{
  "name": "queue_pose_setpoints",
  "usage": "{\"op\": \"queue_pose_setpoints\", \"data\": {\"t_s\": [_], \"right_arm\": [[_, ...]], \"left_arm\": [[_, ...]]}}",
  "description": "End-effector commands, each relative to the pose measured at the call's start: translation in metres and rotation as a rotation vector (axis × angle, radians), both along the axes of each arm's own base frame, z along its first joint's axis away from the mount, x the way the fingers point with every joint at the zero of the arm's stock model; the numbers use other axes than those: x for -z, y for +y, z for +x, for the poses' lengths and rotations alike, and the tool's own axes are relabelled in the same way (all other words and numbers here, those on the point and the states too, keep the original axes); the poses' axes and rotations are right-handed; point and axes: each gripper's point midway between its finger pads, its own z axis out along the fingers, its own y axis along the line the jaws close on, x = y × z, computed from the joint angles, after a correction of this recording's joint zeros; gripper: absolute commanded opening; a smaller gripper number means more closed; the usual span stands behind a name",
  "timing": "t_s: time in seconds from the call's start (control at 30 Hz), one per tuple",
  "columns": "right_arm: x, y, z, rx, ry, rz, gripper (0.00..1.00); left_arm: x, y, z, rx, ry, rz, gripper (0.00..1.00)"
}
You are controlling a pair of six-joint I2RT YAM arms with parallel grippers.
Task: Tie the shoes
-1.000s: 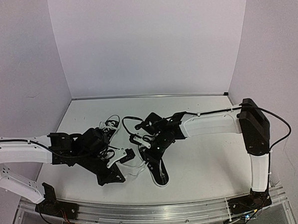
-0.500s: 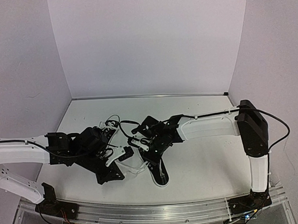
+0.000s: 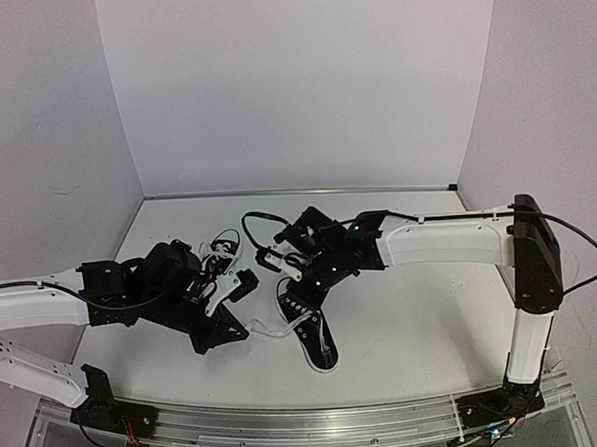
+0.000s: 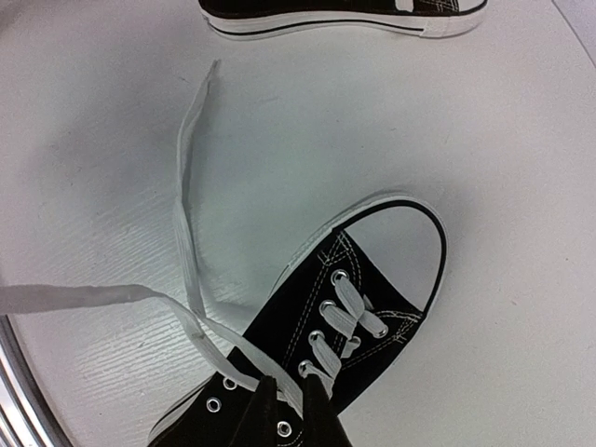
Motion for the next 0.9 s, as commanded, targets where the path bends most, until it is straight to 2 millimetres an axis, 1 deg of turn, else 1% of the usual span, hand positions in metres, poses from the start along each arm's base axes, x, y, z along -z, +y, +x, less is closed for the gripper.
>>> {"op": "queue_pose_setpoints", "data": {"t_s": [0.0,0.07,0.13,0.17,0.23,0.43,0.67,0.87], "right_arm": [[-0.003,0.008,-0.001,-0.049,-0.004,0.005,0.17],[0.004,0.012,-0.003,-0.069,0.010,0.000,0.22],[0.009,0.014,-0.006,-0.089,0.025,-0.001,0.28],[0.011,0.016,-0.008,-0.098,0.031,-0.002,0.33],[0.015,0.017,-0.010,-0.113,0.038,-0.009,0.39],[0.031,0.016,-0.013,-0.123,0.006,-0.072,0.37],[0.055,0.015,-0.015,-0.127,-0.022,-0.148,0.34],[0.077,0.013,-0.019,-0.139,-0.027,-0.207,0.33]], "left_arm": [[-0.020,-0.021,-0.024,0.153,0.050,-0.126,0.00],[-0.025,-0.024,-0.030,0.184,0.053,-0.139,0.00],[-0.028,-0.025,-0.036,0.219,0.065,-0.144,0.00],[-0.029,-0.025,-0.038,0.232,0.072,-0.143,0.00],[-0.030,-0.025,-0.043,0.256,0.088,-0.142,0.00],[-0.035,-0.024,-0.052,0.313,0.080,-0.145,0.00],[-0.026,-0.022,-0.053,0.325,0.092,-0.108,0.00],[-0.024,-0.022,-0.052,0.325,0.082,-0.097,0.00]]}}
